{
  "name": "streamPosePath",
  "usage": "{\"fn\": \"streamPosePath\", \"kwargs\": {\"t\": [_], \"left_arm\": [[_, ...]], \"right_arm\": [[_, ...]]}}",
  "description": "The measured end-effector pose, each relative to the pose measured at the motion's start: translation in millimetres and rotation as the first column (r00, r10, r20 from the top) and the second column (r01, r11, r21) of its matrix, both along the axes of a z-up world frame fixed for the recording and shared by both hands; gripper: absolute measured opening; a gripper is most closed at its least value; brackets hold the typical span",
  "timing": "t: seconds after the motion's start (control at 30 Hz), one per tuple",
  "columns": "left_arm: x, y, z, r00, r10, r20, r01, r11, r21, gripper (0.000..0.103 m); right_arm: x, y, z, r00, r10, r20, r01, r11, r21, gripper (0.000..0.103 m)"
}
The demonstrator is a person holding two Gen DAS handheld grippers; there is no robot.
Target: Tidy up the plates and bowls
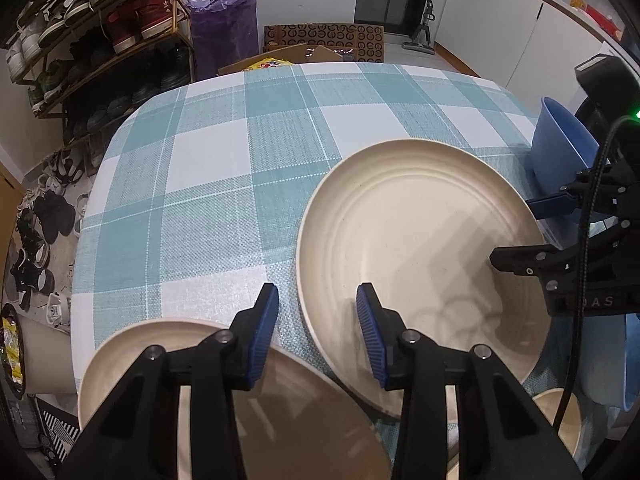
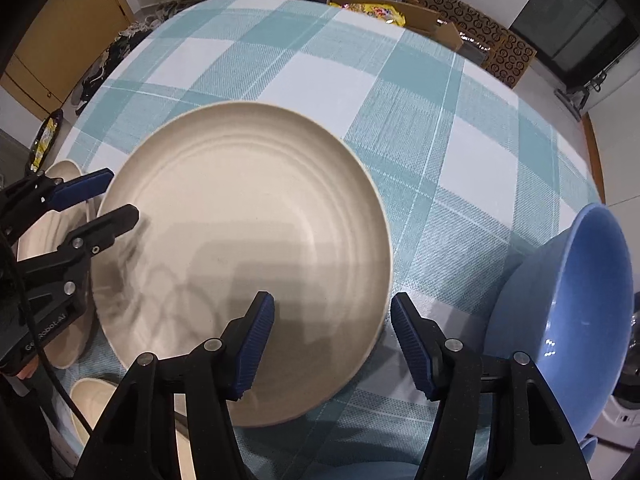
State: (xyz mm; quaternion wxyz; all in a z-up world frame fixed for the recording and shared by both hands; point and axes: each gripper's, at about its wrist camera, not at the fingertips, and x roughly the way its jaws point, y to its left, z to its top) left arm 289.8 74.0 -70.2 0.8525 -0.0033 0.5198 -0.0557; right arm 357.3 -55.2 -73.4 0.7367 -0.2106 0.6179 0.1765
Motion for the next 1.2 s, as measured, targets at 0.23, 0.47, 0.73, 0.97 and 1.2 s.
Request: {"fn": "streamPosePath", "kwargs": {"t": [0.23, 0.47, 0.73, 0.97, 1.2], "left_arm": [[1, -6, -3, 1.0, -0.026, -0.018, 0.026, 1.0, 0.008, 0.028], [0, -3, -1, 1.0, -0.005, -0.018, 0.005, 1.0, 0.011, 0.021], [-3, 0, 7, 1.0, 0.016, 0.006, -0.016, 1.0, 0.002, 0.02], [-5, 3, 12, 0.999, 0.027, 0.018, -0.027, 0.999, -0.02, 0.02], [6, 1, 0, 0.999, 0.046, -0.001, -0.046, 0.999, -0.027, 0.02]], "right_arm": [[2, -7, -6, 1.0, -0.014, -0.021, 0.015, 0.999, 0.03, 0.05], [0, -12, 0, 1.0, -0.014, 0.007, 0.014, 0.999, 0.041, 0.039], [-5, -9, 11, 0.998, -0.016, 0.054, 0.014, 0.999, 0.05, 0.031], [-11, -16, 19, 0.997, -0.021, 0.076, 0.017, 0.998, 0.062, 0.026], [-5, -17, 8, 0.997, -0.028, 0.065, 0.026, 0.999, 0.031, 0.022]]}}
